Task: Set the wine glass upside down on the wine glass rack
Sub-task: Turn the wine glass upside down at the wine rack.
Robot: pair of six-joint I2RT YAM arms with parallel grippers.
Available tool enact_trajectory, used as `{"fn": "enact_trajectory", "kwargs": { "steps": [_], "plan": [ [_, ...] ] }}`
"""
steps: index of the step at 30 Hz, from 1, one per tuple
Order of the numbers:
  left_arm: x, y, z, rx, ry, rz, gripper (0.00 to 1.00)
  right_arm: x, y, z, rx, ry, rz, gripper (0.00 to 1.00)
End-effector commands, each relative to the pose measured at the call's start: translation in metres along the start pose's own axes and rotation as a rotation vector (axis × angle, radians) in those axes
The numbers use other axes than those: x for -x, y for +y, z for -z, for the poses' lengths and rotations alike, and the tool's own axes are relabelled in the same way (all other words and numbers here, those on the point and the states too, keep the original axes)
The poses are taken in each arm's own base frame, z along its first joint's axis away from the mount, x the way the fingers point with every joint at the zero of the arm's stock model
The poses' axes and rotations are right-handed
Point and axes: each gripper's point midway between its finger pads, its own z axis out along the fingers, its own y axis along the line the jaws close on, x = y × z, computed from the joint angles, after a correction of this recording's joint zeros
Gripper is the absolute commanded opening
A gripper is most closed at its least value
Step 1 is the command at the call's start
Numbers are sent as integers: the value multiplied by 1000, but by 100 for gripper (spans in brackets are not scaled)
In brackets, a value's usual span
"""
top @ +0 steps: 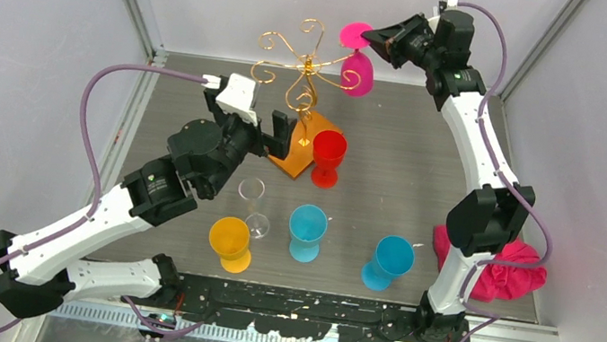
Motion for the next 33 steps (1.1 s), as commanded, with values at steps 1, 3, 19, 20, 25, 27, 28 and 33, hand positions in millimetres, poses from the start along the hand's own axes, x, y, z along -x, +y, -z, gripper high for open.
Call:
{"fn": "enact_trajectory", "kwargs": {
  "steps": [1,3,19,20,25,27,28,33],
  "plan": [
    [16,0,0,7,-48,22,100,11,33,5,90,-20,41,1],
    [17,0,0,9,-49,21,100,10,32,1,88,-14,38,1],
    [21,2,2,10,-61,20,100,12,24,-17,49,6,62,2],
    [21,2,2,11,-62,19,100,12,23,-17,45,7,64,2],
    [20,3,3,13,-63,16,100,13,17,-17,19,-2,83,6],
    [20,4,3,14,-64,16,100,14,16,-17,13,-3,89,8],
    [21,4,3,14,-64,16,100,14,14,-18,7,-4,91,9],
    [21,5,4,14,-66,17,100,13,10,-20,-8,2,98,14]
  ]
}}
